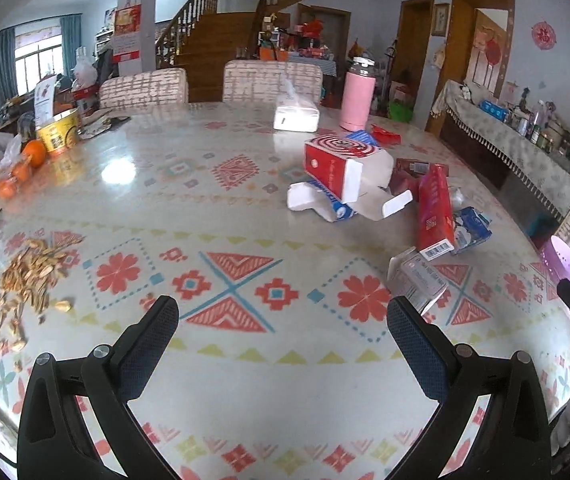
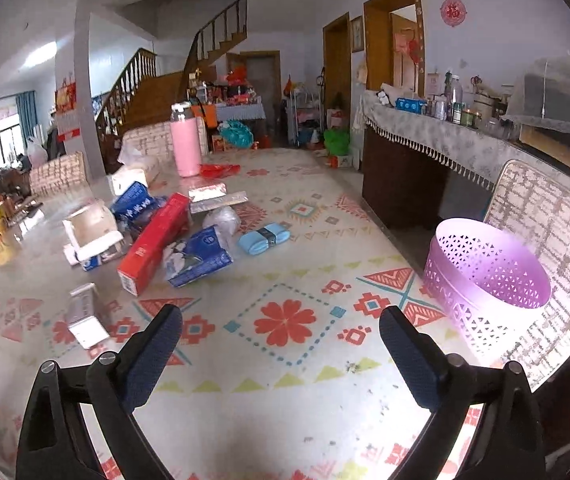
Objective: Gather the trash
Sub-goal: 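Move both tools toward the trash on the table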
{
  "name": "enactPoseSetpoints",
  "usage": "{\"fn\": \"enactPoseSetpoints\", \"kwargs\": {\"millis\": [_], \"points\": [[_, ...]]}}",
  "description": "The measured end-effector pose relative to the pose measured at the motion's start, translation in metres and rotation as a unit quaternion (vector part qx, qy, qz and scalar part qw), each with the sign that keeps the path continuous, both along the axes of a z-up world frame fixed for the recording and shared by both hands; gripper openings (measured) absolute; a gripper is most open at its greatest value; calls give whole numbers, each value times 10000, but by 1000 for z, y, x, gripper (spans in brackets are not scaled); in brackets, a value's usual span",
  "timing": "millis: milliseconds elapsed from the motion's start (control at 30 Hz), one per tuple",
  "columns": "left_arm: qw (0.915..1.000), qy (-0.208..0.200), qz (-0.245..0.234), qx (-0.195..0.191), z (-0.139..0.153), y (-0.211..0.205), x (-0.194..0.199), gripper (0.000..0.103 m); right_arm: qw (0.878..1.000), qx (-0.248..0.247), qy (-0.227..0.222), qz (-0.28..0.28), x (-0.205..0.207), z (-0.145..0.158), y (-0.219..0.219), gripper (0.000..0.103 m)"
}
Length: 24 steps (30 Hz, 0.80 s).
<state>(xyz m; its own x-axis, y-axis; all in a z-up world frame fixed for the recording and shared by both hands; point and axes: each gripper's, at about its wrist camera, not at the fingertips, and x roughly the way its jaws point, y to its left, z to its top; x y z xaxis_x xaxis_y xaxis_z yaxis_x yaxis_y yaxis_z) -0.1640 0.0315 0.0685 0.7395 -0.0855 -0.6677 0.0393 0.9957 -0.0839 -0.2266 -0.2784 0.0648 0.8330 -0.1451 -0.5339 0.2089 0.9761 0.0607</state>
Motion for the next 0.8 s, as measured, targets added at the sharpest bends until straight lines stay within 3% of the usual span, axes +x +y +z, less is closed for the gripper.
{"fn": "enactPoseSetpoints", "kwargs": {"millis": [267, 633, 800], "points": [[9999, -81, -31, 116, 5, 8, -22, 103, 9996, 53, 32, 269, -19, -5, 10, 101], [9995, -271, -88, -158, 18, 27, -16, 103, 9982, 404, 417, 150, -12, -4, 2, 101], [9986, -499, -101, 113, 21, 46, -6, 103, 9958, 748, 510, 120, 4, -5, 8, 101]]}}
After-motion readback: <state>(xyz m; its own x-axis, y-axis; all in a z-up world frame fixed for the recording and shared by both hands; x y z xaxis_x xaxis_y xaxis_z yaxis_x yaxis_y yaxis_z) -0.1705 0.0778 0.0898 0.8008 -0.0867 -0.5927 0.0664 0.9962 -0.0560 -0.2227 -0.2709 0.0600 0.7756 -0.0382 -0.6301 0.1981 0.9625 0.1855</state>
